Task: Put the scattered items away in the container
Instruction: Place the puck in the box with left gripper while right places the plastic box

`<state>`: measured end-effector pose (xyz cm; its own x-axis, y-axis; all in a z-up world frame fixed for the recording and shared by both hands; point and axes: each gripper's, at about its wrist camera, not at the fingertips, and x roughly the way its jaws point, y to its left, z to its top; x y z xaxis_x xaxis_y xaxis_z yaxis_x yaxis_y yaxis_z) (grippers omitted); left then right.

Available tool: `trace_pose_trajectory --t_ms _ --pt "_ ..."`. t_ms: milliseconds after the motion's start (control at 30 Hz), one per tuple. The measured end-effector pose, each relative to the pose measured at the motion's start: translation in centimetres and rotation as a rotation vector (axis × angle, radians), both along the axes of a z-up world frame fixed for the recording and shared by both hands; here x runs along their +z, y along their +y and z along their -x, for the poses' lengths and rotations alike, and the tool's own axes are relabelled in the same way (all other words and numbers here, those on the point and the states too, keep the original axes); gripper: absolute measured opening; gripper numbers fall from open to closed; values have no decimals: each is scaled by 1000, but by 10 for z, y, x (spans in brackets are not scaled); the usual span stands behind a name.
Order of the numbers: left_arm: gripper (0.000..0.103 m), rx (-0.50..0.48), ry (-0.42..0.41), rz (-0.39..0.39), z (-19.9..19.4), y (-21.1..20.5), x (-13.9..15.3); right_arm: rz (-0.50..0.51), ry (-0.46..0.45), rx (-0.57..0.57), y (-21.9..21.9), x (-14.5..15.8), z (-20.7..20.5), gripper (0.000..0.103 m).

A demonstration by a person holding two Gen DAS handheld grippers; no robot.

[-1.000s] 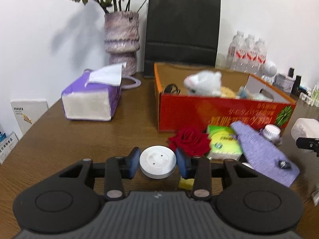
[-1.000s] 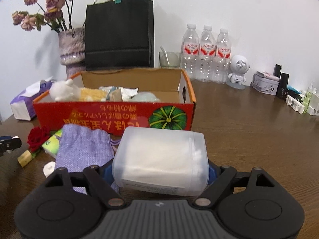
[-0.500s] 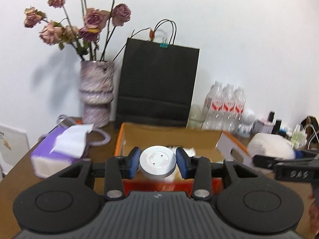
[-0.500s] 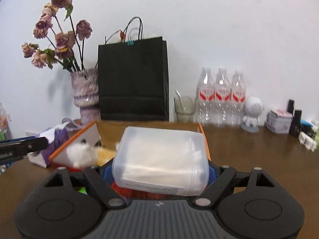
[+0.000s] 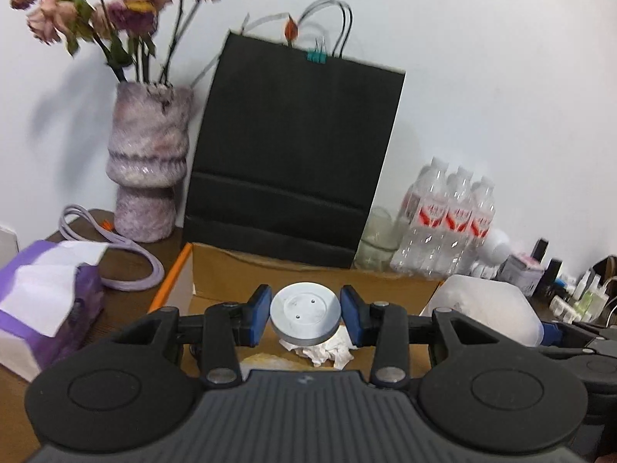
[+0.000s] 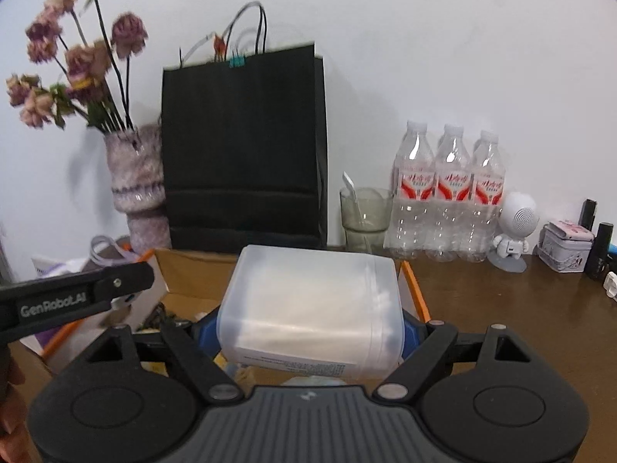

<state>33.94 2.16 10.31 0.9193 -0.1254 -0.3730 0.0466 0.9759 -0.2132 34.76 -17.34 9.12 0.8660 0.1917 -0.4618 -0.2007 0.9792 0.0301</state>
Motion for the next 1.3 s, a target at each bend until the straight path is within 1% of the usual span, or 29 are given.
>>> trace_pose_trajectory --t_ms 267,567,633,700,733,800,833,1033,1300 --pt "40 11 34 -31 -18 5 -10 34 40 8 6 -13 -21 83" --pt "40 23 39 -46 -19 4 -11 64 48 13 10 -13 -20 83" --pt "52 33 47 -49 -20 4 -11 71 51 1 9 -12 -21 90" --pt "100 64 61 -62 -19 3 -11 71 56 5 8 -12 -21 100" --pt "103 85 62 -80 -19 1 -11 69 57 8 7 -11 -21 101" --pt "103 106 56 -121 -17 -2 -9 68 56 9 7 -10 -20 103" --pt "103 104 58 -130 -17 -2 -9 69 58 10 6 -10 -20 103" --pt "103 104 81 -127 -18 -3 -10 76 73 12 7 -10 -20 103" --pt "103 100 77 -131 -15 -5 -7 82 75 10 7 -8 -18 103"
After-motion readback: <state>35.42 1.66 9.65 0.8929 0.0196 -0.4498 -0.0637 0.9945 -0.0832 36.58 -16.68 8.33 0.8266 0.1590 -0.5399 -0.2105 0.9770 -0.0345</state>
